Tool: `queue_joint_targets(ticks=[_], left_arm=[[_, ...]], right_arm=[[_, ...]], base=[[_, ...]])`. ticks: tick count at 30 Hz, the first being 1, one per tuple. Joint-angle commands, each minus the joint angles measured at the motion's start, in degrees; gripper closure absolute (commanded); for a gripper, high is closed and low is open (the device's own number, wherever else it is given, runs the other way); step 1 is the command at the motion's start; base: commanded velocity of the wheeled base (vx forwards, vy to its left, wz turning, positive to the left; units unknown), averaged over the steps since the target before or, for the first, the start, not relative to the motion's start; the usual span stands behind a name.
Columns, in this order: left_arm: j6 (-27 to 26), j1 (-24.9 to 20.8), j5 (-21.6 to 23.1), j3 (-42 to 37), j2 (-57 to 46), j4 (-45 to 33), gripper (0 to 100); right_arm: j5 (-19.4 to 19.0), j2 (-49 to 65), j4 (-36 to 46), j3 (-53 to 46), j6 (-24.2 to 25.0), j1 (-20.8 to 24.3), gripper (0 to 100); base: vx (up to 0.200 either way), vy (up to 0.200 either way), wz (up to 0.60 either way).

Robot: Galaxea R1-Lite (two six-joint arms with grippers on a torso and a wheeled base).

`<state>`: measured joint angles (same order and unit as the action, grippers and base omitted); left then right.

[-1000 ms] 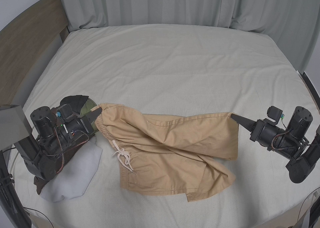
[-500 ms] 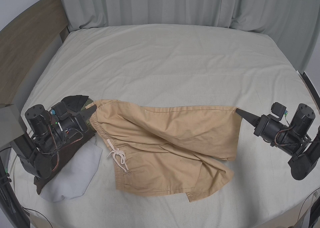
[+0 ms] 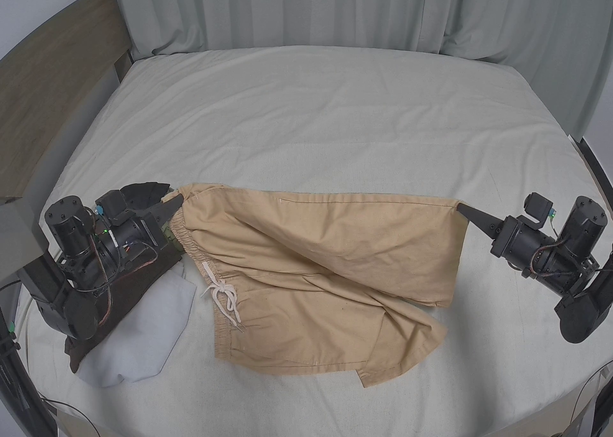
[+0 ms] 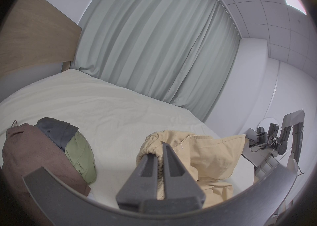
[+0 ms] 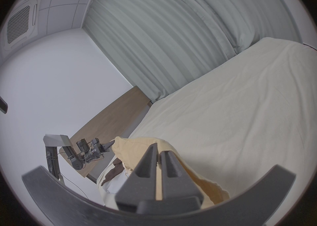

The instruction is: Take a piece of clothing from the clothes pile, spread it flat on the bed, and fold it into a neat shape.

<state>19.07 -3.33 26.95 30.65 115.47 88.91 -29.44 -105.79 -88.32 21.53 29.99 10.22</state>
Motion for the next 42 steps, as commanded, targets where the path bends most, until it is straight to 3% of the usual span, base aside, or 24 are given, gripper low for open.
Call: queue_joint_targets(ticks=[1, 30, 42], left_arm=[[0.01, -0.01, -0.06, 0.03, 0.02, 0.04, 100], [0.01, 0.60, -0.23, 0.82, 1.34, 0.04, 100], [0.01, 0.87, -0.23, 0.82, 1.43, 0.04, 100]], right_arm=[[0.00, 0.06, -0.01, 0.00, -0.02, -0.11, 100], [-0.27, -0.38, -0.01, 0.00, -2.13, -4.15, 100], [-0.18, -0.47, -0.01, 0.00, -2.13, -3.62, 100]], base=[[0.000, 0.000, 0.00], [0.000, 0.000, 0.00], [0.000, 0.000, 0.00]])
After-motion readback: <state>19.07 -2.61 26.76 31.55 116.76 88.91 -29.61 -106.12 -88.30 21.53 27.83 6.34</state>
